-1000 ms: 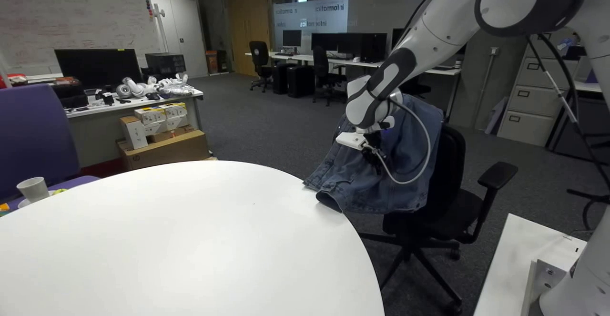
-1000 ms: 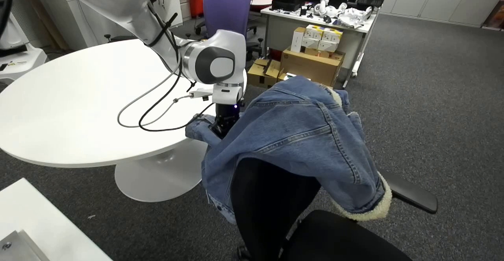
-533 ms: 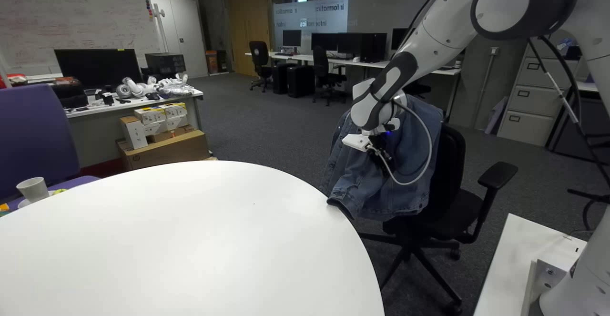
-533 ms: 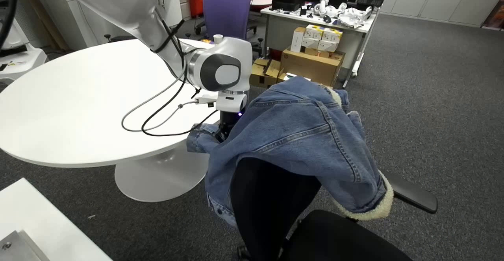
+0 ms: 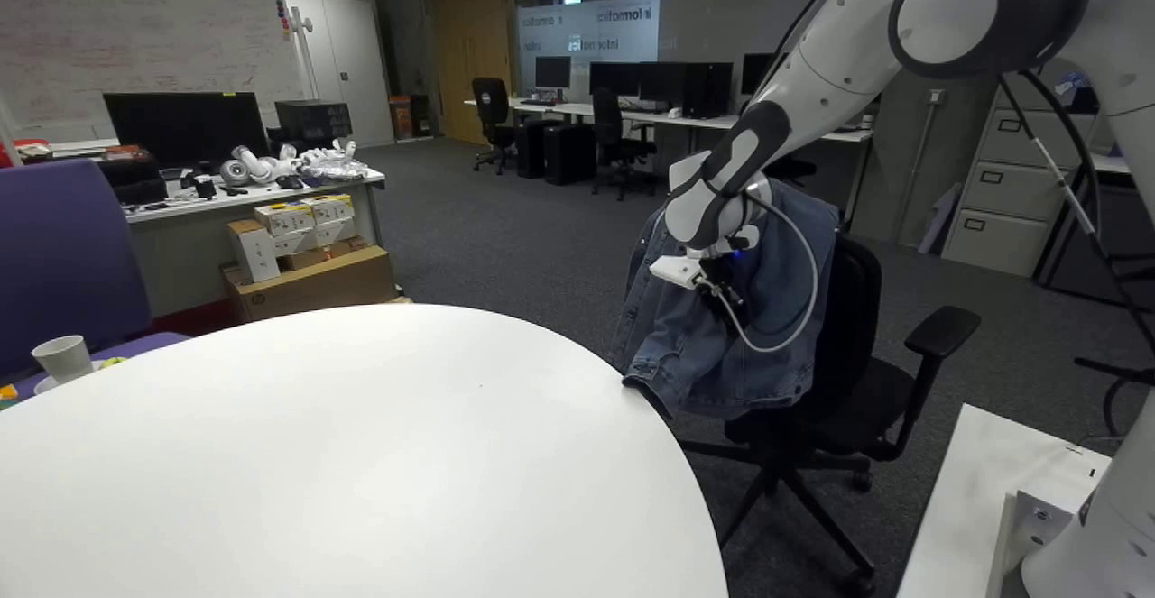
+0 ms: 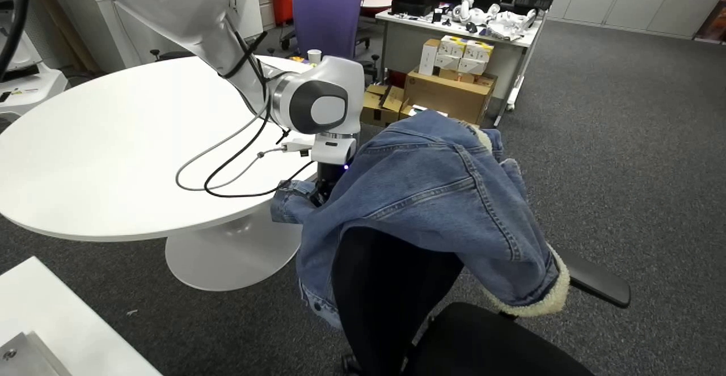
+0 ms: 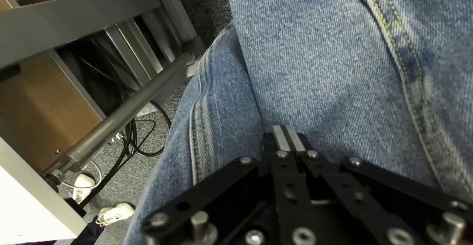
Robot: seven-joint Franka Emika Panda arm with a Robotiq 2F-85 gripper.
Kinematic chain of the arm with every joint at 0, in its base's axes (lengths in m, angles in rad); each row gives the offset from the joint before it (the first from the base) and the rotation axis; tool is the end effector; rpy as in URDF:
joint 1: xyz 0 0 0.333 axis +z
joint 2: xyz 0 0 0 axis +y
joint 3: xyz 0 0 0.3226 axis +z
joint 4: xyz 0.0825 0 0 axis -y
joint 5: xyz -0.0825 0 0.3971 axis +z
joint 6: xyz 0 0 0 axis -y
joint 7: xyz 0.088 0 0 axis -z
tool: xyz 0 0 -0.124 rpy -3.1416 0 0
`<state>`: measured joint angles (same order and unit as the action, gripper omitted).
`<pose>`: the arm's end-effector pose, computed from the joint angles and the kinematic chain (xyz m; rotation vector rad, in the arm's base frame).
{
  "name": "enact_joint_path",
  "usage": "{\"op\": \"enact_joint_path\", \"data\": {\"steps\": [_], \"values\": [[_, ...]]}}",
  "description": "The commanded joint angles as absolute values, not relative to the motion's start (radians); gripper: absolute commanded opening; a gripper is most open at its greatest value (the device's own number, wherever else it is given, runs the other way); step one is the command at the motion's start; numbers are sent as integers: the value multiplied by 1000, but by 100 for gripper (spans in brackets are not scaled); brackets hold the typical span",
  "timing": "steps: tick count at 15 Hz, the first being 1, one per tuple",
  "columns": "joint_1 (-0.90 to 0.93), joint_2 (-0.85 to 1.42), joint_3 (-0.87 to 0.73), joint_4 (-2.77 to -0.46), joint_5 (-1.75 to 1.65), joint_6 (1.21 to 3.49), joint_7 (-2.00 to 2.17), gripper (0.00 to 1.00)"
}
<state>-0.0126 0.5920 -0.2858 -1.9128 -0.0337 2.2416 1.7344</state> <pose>0.5807 -0.1800 0.1558 1.5572 -2.3763 -0.0845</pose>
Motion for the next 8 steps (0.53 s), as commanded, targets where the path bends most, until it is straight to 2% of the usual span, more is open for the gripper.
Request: {"op": "enact_joint_path", "data": {"steps": [1,8], "values": [[-10,586,-284,-1911,-57,2217,1759,28],[75,374,-170,-2005,-48,2251,1701,79]]}}
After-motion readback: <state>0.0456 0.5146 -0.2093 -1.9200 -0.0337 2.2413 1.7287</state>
